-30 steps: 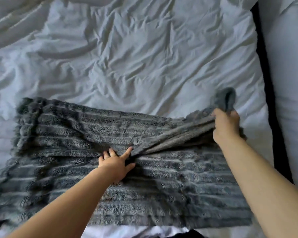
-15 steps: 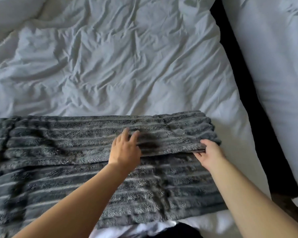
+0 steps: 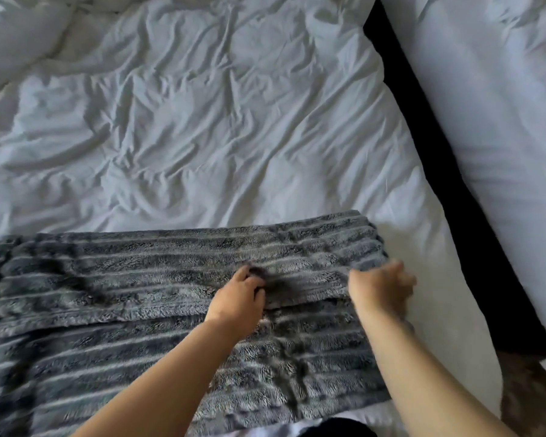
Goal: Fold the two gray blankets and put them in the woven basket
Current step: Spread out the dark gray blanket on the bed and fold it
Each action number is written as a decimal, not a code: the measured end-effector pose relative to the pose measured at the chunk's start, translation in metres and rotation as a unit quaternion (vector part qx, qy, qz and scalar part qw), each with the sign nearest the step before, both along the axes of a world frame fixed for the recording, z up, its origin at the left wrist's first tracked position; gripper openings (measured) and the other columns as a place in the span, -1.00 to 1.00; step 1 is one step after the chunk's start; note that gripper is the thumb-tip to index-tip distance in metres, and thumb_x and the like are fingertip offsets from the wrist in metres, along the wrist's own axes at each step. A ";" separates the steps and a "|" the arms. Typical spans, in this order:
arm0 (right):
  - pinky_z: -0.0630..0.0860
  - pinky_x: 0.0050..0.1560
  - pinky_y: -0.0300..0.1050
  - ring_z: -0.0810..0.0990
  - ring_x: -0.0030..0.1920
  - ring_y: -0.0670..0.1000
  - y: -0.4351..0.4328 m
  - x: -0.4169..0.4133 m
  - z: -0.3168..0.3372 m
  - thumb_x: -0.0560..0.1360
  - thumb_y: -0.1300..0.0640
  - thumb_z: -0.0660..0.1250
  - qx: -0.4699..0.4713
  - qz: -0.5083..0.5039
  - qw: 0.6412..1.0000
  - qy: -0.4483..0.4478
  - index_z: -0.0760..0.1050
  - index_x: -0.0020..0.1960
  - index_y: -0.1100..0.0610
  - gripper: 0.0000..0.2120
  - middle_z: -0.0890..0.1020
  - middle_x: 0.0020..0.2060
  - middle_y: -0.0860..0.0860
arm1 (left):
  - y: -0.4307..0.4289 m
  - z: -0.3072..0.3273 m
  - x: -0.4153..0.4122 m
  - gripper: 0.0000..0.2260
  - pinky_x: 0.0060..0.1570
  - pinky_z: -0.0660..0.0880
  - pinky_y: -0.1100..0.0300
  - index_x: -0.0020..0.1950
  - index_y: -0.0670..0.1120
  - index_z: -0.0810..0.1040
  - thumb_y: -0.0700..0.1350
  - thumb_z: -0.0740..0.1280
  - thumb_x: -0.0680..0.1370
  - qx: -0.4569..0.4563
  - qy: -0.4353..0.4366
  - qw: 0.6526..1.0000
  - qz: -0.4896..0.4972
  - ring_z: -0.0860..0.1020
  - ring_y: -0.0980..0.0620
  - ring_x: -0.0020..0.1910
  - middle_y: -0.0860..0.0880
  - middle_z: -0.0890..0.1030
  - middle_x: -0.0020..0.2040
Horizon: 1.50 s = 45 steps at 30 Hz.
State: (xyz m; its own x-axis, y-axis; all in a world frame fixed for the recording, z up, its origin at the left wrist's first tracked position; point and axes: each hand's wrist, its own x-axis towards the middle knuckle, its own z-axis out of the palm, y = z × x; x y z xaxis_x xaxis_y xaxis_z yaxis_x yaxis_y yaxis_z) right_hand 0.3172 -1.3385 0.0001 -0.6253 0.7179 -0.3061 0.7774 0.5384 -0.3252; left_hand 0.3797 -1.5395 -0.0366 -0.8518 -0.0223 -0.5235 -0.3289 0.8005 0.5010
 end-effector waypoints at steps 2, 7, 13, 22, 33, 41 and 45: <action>0.38 0.27 0.13 0.31 0.34 0.27 -0.040 -0.007 -0.004 0.42 0.11 0.38 0.060 0.216 0.970 0.097 0.31 0.35 0.09 -0.46 0.31 0.36 0.20 | -0.004 -0.001 -0.012 -0.68 0.47 0.17 -0.02 0.36 0.04 0.44 -0.04 0.17 0.61 -0.049 0.110 0.992 0.042 0.30 -0.04 0.45 -0.03 0.22 0.53; -0.31 0.47 0.09 -0.14 0.56 0.13 -0.099 -0.014 -0.068 0.60 -0.11 0.05 0.060 0.626 0.777 0.044 -0.03 0.57 -0.07 -0.42 -0.03 0.57 0.06 | -0.019 -0.046 -0.039 -0.47 0.43 -0.31 -0.11 0.56 0.14 -0.07 0.09 0.01 0.60 -0.157 0.096 0.983 0.028 -0.19 -0.03 0.55 -0.03 -0.14 0.58; -0.39 0.46 -0.08 -0.40 0.47 -0.11 -0.054 -0.009 -0.120 0.57 -0.27 -0.27 0.087 0.640 0.754 -0.120 -0.40 0.51 -0.11 -0.41 -0.38 0.48 -0.13 | -0.074 -0.087 -0.008 -0.34 0.36 -0.45 0.03 0.53 0.19 -0.24 0.38 -0.20 0.48 -0.238 0.088 0.967 0.025 -0.20 0.02 0.54 0.04 -0.24 0.56; -0.30 0.52 -0.01 -0.34 0.53 0.02 -0.096 -0.009 -0.111 0.44 -0.24 -0.47 0.185 0.605 0.745 -0.212 -0.40 0.53 0.02 -0.29 -0.44 0.43 -0.04 | -0.246 -0.092 0.061 -0.27 0.36 -0.38 0.08 0.55 0.16 -0.17 0.43 -0.25 0.43 -0.278 0.021 0.949 0.146 -0.09 0.03 0.55 0.05 -0.08 0.58; -0.23 0.53 0.02 -0.26 0.55 0.06 -0.113 0.001 -0.097 0.63 -0.12 -0.22 0.209 0.559 0.772 -0.219 -0.30 0.56 0.07 -0.41 -0.28 0.55 0.03 | -0.269 -0.067 0.109 -0.38 0.45 -0.16 -0.19 0.55 0.07 -0.30 0.27 -0.14 0.58 -0.278 -0.117 0.913 0.276 -0.16 -0.16 0.54 -0.08 -0.25 0.57; -0.13 0.52 -0.03 -0.11 0.56 0.01 -0.038 0.016 -0.063 0.63 -0.15 -0.12 0.168 0.519 0.824 -0.155 -0.12 0.58 0.02 -0.43 -0.10 0.57 -0.04 | -0.117 -0.017 0.070 -0.44 0.45 -0.21 -0.18 0.56 0.07 -0.16 0.09 -0.01 0.62 -0.184 -0.046 0.978 0.090 -0.17 -0.15 0.54 -0.14 -0.15 0.58; 0.29 0.37 0.17 0.33 0.38 0.27 0.029 0.029 -0.051 0.52 -0.12 0.29 0.099 0.329 0.939 -0.016 0.28 0.45 0.22 -0.37 0.33 0.44 0.22 | -0.039 -0.005 0.063 -0.46 0.47 -0.17 -0.16 0.57 0.07 -0.12 0.06 0.02 0.63 -0.136 -0.073 0.988 0.017 -0.16 -0.16 0.54 -0.13 -0.14 0.58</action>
